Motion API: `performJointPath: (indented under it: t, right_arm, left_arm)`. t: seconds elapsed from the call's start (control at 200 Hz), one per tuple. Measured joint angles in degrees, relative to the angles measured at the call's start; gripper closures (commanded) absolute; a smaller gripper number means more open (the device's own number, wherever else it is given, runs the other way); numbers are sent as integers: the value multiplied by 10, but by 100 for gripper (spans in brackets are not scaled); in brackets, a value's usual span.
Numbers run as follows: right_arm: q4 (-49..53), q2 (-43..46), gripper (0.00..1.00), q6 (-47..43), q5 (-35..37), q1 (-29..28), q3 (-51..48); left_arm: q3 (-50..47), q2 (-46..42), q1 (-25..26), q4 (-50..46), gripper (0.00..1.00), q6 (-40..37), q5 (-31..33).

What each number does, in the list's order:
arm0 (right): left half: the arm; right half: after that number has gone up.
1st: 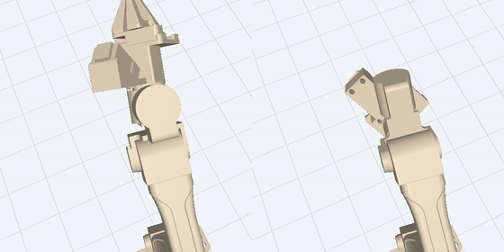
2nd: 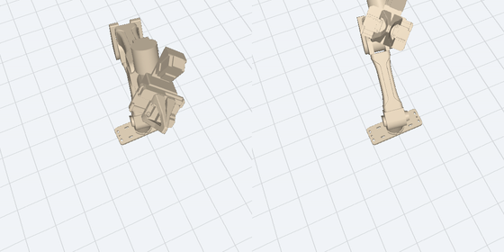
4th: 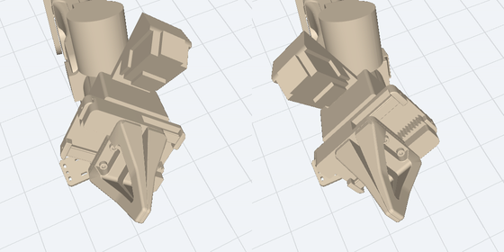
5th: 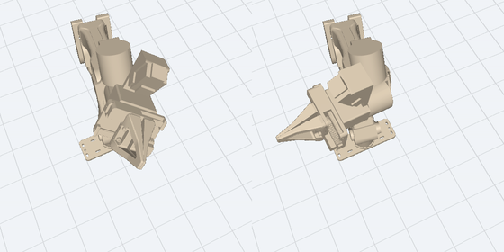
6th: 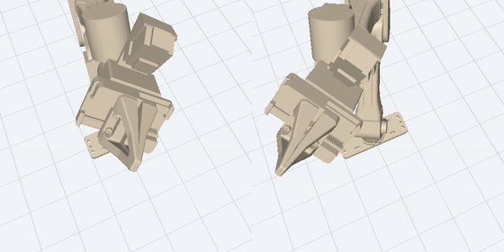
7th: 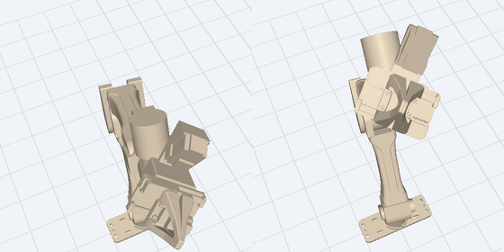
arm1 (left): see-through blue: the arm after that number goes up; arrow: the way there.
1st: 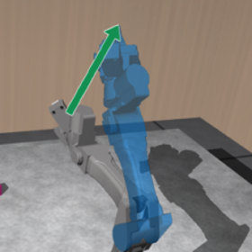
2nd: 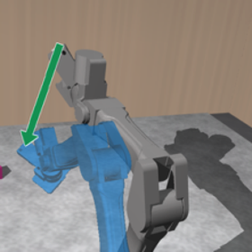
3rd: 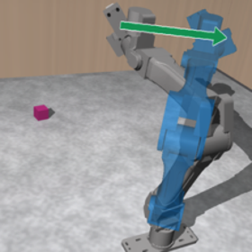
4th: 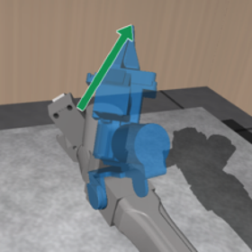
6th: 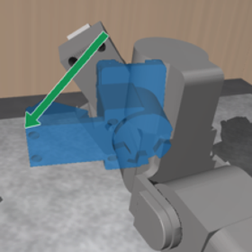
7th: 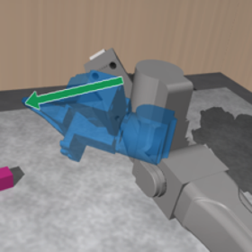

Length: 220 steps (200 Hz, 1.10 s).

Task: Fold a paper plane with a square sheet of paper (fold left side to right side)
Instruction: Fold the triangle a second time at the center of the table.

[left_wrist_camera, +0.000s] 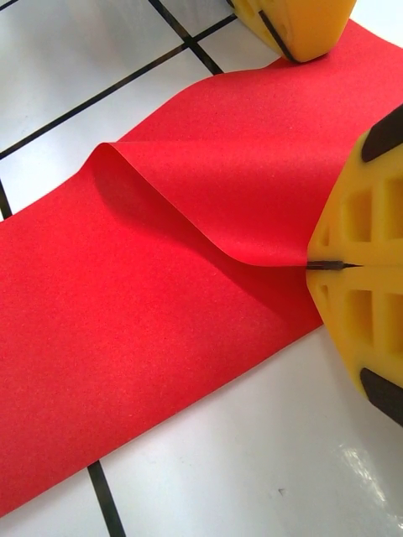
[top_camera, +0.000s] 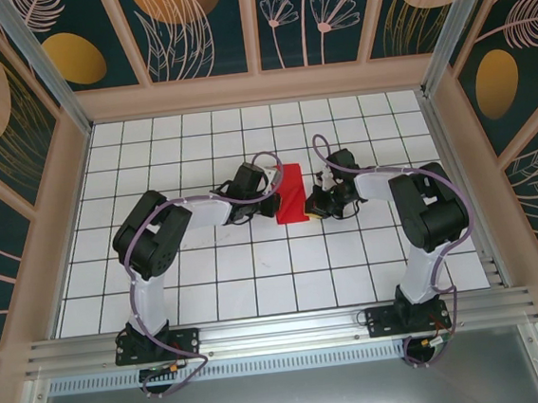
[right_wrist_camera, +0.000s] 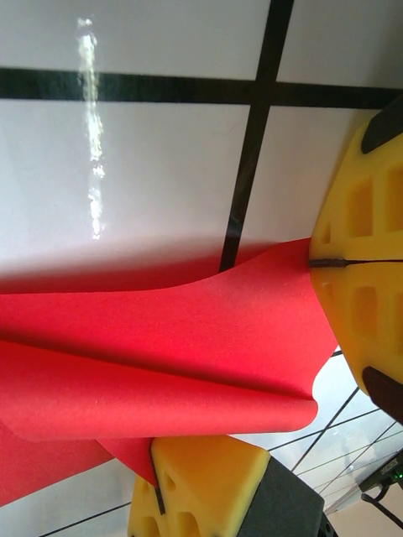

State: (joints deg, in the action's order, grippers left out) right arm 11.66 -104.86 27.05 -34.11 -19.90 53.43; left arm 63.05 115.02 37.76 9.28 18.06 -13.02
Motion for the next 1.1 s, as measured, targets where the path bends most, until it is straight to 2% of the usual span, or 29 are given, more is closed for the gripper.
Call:
performJointPath:
  t: [0.36,1.101]
  right_arm:
    - [5,-3,92,0,0,-1,5]
    - [6,-3,92,-2,0,-2,5]
  left_arm:
    - [-2,-28,0,0,95,0,7]
    - [-2,-2,0,0,95,-7,7]
